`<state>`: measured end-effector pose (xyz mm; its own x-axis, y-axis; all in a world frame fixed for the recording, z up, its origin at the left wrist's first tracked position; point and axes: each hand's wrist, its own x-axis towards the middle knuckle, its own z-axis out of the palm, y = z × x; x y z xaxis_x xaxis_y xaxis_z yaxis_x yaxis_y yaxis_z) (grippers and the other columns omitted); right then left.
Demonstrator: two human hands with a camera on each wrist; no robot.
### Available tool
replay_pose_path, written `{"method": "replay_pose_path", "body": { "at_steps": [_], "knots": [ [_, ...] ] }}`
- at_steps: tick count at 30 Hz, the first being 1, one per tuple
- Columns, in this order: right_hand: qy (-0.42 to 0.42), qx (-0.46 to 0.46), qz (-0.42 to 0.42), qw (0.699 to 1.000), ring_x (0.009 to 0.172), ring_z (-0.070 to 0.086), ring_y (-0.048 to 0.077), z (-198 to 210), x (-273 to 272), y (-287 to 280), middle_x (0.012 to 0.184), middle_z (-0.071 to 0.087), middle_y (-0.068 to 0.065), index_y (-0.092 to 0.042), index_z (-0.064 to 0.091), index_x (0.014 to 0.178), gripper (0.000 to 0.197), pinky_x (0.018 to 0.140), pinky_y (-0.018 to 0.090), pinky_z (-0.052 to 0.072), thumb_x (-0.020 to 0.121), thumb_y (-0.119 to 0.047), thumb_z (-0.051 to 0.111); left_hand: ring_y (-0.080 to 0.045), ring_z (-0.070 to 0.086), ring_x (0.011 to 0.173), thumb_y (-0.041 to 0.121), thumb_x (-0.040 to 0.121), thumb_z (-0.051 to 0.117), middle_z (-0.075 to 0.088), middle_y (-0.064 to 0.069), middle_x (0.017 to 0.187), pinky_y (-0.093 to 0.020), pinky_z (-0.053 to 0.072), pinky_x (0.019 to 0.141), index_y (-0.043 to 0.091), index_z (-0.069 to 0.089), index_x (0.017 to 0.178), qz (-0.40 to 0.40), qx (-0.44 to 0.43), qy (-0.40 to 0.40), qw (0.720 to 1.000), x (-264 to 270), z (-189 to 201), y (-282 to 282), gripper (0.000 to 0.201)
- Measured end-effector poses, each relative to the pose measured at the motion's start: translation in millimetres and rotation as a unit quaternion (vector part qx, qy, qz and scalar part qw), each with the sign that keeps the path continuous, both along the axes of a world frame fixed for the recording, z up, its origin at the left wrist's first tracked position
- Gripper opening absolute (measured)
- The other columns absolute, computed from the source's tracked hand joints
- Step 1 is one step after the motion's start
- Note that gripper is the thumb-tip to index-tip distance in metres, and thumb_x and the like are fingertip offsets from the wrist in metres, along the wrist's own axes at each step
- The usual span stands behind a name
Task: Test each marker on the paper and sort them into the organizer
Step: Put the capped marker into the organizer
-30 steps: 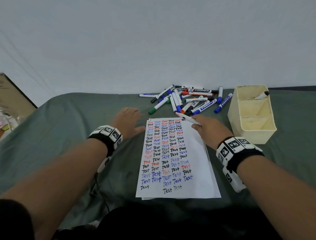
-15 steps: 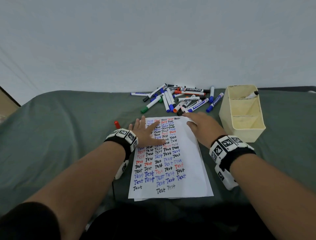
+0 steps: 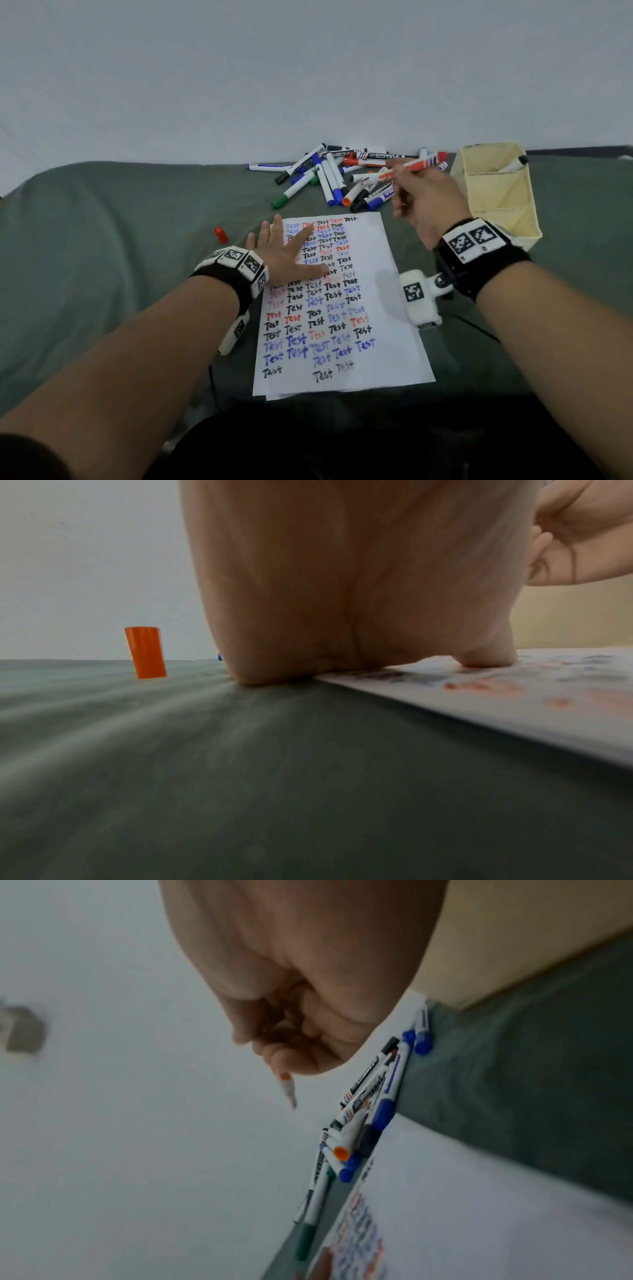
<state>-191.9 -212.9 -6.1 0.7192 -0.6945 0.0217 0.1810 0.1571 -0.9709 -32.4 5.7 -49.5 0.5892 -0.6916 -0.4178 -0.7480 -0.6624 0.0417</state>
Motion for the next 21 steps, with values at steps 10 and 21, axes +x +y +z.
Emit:
{"method": "replay_pose_path", "body": {
  "at_steps": [10, 21],
  "knots": [
    [0.019, 0.196, -0.033, 0.98, 0.064, 0.069, 0.019, -29, 42, 11, 0.077, 0.071, 0.01, -0.006, 0.062, 0.096, 0.008, 0.065, 0.029, 0.06, 0.093, -0.002, 0.07, -0.037, -0.022, 0.15, 0.101, 0.061, 0.03, -0.031, -0.011, 0.162, -0.064, -0.004, 0.119, 0.057, -0.017, 0.149, 0.004, 0.001, 0.027, 1.0, -2, 5, 1, 0.109],
    [0.172, -0.138, -0.009, 0.975, 0.066, 0.071, 0.022, -52, 46, 1, 0.076, 0.075, 0.012, -0.017, 0.076, 0.071, 0.009, 0.075, 0.039, 0.061, 0.074, -0.017, 0.086, -0.036, -0.025, 0.15, 0.1, 0.059, 0.03, -0.033, -0.011, 0.161, -0.063, -0.007, 0.119, 0.056, -0.018, 0.149, 0.011, 0.005, 0.043, 0.999, -4, 9, 1, 0.112]
  ]
}}
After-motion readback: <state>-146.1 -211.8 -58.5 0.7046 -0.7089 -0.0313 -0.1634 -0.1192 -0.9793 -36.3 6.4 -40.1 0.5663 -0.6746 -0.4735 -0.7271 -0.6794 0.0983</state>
